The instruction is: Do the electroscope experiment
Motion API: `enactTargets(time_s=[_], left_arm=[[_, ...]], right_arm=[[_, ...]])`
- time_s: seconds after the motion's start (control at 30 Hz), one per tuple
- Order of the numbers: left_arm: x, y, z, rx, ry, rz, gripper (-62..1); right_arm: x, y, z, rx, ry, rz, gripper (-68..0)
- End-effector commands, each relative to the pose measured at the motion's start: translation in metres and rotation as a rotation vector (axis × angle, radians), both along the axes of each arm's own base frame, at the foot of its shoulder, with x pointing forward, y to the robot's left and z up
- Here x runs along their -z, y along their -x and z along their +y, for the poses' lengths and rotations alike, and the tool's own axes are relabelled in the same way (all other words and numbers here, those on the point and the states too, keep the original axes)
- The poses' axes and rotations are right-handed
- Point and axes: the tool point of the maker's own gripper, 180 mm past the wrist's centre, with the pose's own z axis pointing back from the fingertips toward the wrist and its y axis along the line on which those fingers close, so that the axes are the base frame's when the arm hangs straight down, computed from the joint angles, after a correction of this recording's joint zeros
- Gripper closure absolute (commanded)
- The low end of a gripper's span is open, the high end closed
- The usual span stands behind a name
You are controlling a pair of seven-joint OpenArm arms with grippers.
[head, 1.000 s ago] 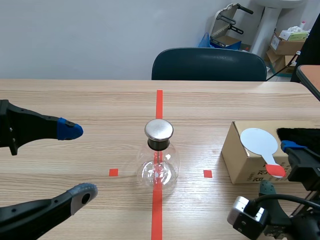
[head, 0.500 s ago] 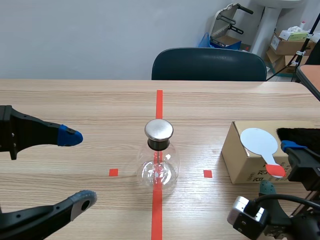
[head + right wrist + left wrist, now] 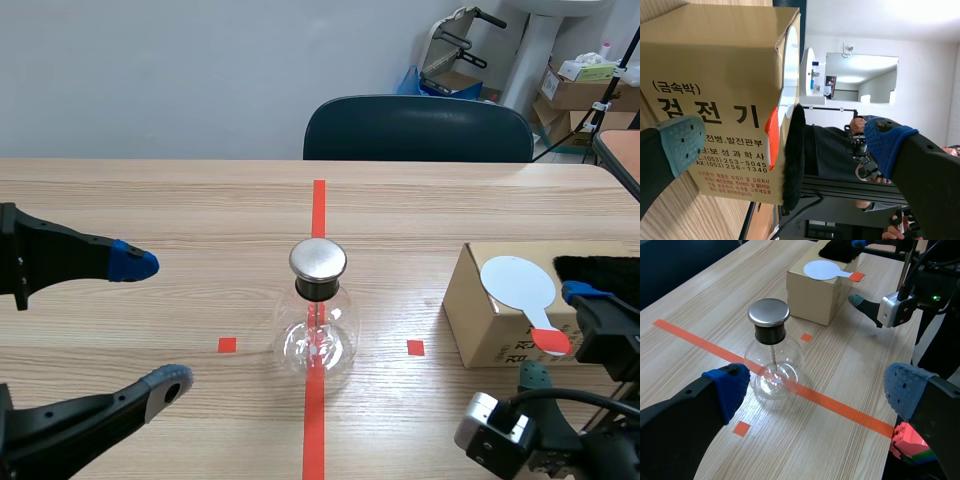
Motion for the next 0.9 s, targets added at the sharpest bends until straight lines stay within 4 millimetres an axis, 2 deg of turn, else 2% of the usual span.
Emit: enactTargets(time_s=[0.0, 0.2, 0.37, 0.57, 0.7, 0.87], left_arm=[[-0.005, -0.001, -0.003, 0.003, 0.021, -0.010, -57.5], [-0.006, -0.002, -0.008, 0.003, 0.033, -0.007, -57.5], [-0.001, -0.012, -0.014, -0.004, -0.006, -0.012, -57.5], [-0.005, -0.043, -0.011, -0.110, -0.044, -0.065, -57.5], [-0.014, -0.069, -0.002, -0.211, -0.037, -0.127, -57.5], [-0.009, -0.094, 0.013, -0.327, -0.078, -0.119, -57.5]], right_arm=[[-0.014, -0.002, -0.006, 0.007, 0.013, -0.061, -67.9], [-0.014, 0.014, 0.002, -0.009, -0.057, -0.037, -67.9], [-0.038, 0.031, 0.009, -0.036, -0.181, -0.051, -67.9], [-0.061, 0.037, 0.002, -0.027, -0.359, 0.038, -67.9], [-0.083, 0.032, -0.001, -0.039, -0.496, 0.084, -67.9], [-0.106, 0.023, 0.001, -0.091, -0.634, 0.168, -67.9]])
